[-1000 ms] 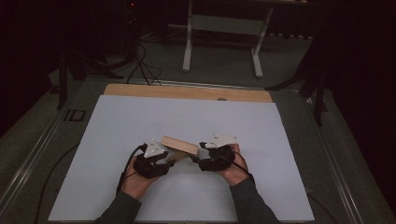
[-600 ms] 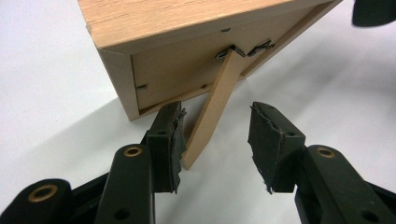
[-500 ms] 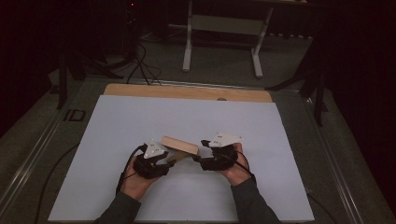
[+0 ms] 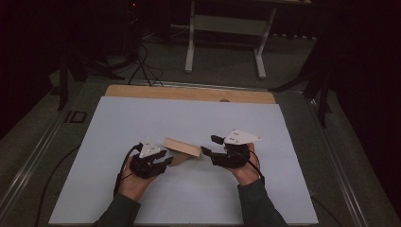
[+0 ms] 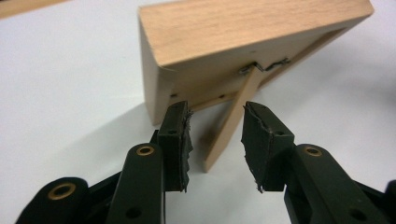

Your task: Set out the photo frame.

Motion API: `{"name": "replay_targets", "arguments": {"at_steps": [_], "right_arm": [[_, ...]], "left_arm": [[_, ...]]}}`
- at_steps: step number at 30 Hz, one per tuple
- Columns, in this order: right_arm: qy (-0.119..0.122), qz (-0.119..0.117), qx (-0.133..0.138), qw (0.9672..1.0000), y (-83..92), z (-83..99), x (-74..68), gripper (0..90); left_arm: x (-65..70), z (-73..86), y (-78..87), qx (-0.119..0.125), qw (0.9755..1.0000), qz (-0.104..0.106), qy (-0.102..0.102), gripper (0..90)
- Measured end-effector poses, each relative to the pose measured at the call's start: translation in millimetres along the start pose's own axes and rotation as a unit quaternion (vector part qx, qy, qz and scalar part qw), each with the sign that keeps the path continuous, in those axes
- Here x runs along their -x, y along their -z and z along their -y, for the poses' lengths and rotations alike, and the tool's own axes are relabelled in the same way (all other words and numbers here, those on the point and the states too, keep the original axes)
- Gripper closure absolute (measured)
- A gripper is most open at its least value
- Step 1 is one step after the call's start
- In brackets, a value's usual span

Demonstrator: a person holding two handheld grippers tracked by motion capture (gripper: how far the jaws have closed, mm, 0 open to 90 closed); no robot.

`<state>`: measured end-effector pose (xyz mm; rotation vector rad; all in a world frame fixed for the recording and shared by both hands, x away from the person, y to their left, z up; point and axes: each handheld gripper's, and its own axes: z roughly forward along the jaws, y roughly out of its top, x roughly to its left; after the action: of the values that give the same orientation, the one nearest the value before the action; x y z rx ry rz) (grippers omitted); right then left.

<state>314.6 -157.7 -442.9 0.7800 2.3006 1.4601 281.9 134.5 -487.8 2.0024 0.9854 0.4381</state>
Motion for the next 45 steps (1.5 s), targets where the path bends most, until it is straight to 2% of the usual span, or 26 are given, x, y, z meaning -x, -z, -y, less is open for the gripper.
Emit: {"name": "replay_targets", "arguments": {"at_steps": [5, 7, 10, 13, 15, 17, 20, 29, 45], "right_arm": [[-0.007, 0.012, 0.005, 0.9999, 1.1, 1.8, 4.0, 50.6], [-0.006, 0.018, -0.003, 0.9998, -0.2, 4.4, 6.1, 58.8], [-0.01, 0.026, -0.006, 0.9996, -3.4, 7.8, 6.5, 66.2], [-0.013, 0.035, -0.008, 0.9993, -8.3, 10.8, 6.8, 78.5], [-0.019, 0.04, -0.01, 0.999, -12.4, 12.8, 6.8, 85.7], [-0.019, 0.045, -0.017, 0.9986, -17.3, 14.6, 5.9, 88.8], [-0.03, 0.046, -0.021, 0.9983, -24.2, 16.6, 6.2, 89.3], [-0.07, 0.026, -0.014, 0.9971, -37.6, 19.3, 7.8, 89.6], [-0.069, 0.005, -0.013, 0.9975, -40.7, 19.2, 3.5, 89.6]], "left_arm": [[-1.9, -1.0, 1.8, -0.001, 1.0, 0.0, -0.003, 65.6], [-3.3, -1.6, 1.2, -0.002, 1.0, -0.001, 0.004, 68.5], [-3.3, -2.6, 1.6, -0.005, 1.0, -0.007, -0.001, 72.4], [-2.6, -3.5, 2.0, -0.003, 1.0, -0.006, -0.001, 76.2], [-3.2, -3.9, 1.2, -0.002, 0.9999, -0.009, 0.008, 80.9], [-4.1, -4.1, 0.5, -0.002, 0.9999, -0.01, 0.012, 85.2], [-5.0, -5.1, -1.8, -0.007, 0.9996, -0.019, 0.018, 89.0], [-4.7, -11.2, -11.2, -0.015, 0.9995, -0.018, 0.022, 89.5], [0.2, -17.0, -17.2, -0.015, 0.9997, -0.012, 0.016, 89.5]]}}
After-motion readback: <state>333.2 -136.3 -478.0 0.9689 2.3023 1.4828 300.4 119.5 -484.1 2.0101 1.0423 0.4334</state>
